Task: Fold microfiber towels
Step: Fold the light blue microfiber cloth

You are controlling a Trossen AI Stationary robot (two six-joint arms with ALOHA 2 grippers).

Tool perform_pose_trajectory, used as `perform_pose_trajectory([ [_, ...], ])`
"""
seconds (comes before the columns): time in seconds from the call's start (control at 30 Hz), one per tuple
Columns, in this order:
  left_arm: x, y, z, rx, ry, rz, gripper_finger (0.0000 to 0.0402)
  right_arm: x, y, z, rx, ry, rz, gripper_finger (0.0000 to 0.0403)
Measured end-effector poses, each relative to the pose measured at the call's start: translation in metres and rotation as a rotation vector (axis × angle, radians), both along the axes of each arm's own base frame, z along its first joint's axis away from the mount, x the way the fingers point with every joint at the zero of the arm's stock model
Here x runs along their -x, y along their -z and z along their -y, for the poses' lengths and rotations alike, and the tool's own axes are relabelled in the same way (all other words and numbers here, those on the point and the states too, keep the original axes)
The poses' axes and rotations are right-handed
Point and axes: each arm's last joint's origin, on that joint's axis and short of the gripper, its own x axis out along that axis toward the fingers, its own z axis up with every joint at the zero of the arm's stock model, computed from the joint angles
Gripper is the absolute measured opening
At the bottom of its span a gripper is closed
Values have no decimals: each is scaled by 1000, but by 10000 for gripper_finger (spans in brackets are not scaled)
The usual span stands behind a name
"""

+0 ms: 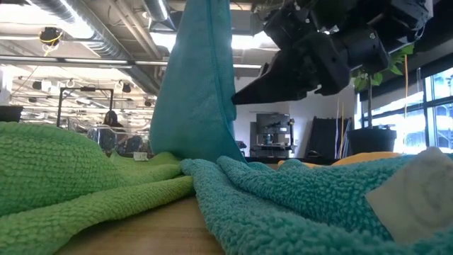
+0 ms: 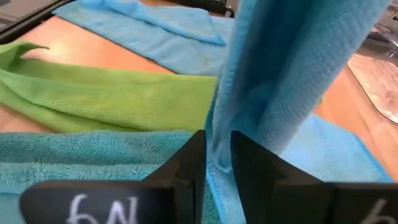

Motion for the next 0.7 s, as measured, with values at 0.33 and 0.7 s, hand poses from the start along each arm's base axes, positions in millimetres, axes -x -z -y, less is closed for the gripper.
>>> perform_pose_trajectory([
  [0.33,0,0,0,1,-1,1,0,-4,10,6,-32,9,-10,107],
  [0.7,0,0,0,4,0,-1,0,-10,21,6,22,35,32,68],
])
